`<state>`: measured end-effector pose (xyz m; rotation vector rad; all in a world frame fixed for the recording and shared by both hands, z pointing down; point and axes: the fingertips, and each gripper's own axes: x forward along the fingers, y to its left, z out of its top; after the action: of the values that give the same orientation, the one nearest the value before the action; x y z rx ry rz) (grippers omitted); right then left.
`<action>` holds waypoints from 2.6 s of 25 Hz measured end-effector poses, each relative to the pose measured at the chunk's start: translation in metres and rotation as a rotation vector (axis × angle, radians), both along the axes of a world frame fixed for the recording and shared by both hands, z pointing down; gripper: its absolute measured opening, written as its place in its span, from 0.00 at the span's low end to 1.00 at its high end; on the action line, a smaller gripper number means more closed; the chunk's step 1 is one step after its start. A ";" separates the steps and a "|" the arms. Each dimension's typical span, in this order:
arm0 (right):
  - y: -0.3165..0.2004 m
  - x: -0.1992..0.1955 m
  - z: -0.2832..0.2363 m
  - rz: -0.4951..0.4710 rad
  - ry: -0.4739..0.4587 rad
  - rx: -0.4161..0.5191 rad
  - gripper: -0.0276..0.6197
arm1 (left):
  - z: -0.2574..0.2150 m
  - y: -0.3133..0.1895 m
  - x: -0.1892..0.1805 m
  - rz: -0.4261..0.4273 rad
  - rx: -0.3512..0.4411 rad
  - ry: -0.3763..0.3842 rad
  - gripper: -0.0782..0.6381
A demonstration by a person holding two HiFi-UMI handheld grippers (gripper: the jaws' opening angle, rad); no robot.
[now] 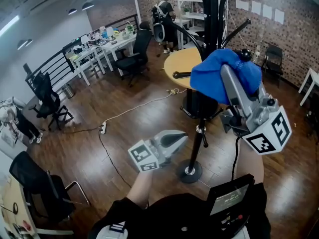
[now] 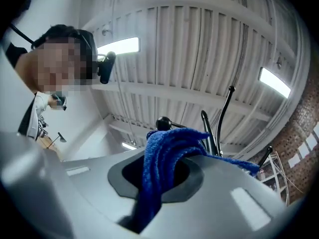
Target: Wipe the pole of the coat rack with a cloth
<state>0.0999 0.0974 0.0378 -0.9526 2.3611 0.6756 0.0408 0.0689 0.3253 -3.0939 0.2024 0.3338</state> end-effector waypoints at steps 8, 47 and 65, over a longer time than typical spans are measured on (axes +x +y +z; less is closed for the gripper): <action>-0.077 0.039 0.038 0.129 -0.100 -0.200 0.09 | -0.002 0.002 -0.003 -0.001 -0.004 0.011 0.10; -0.143 0.053 0.230 0.168 -0.022 -0.680 0.10 | 0.006 0.009 0.004 0.023 0.000 -0.012 0.10; -0.075 0.041 0.047 0.269 -0.067 -0.192 0.10 | 0.001 0.009 0.003 0.016 0.010 -0.017 0.10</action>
<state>0.1405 0.0223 0.0849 -1.3720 2.2912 0.5107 0.0442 0.0774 0.3264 -3.0893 0.1754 0.3075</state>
